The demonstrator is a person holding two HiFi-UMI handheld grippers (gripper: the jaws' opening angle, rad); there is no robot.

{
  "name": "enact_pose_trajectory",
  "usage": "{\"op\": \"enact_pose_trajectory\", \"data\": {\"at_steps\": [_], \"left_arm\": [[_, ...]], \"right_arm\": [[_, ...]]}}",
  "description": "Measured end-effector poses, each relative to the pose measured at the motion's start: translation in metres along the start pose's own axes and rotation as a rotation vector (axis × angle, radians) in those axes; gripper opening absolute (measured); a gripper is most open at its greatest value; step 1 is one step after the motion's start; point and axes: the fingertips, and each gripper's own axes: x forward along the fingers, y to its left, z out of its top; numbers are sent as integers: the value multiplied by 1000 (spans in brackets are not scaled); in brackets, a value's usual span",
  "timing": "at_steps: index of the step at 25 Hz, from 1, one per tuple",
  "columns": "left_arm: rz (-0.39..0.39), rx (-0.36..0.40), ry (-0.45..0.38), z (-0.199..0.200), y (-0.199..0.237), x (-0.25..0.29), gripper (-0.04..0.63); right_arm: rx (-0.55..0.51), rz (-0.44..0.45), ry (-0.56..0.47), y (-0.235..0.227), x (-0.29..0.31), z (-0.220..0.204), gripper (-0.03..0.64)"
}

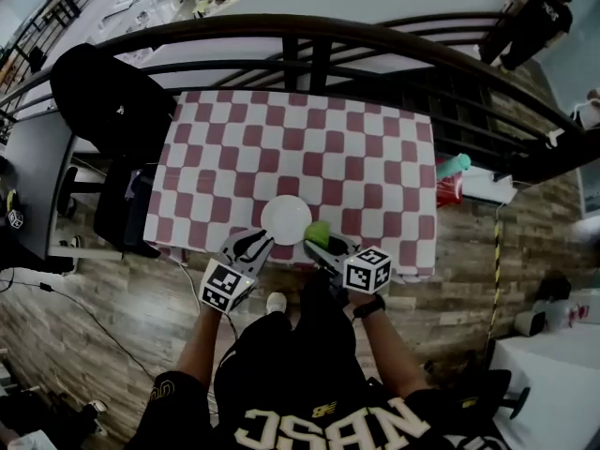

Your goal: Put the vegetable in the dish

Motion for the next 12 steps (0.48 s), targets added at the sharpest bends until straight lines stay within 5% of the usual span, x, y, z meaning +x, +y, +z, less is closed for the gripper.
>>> {"op": "enact_pose_trajectory", "data": {"at_steps": [3, 6, 12], "left_arm": [[-105, 54, 55, -9, -11, 7, 170], [-261, 81, 120, -13, -31, 16, 400], [-368, 146, 184, -21, -30, 42, 535]], "right_arm": [[73, 100, -8, -1, 14, 3, 158], [157, 229, -26, 4, 29, 7, 156], [277, 529, -78, 32, 45, 18, 155]]}}
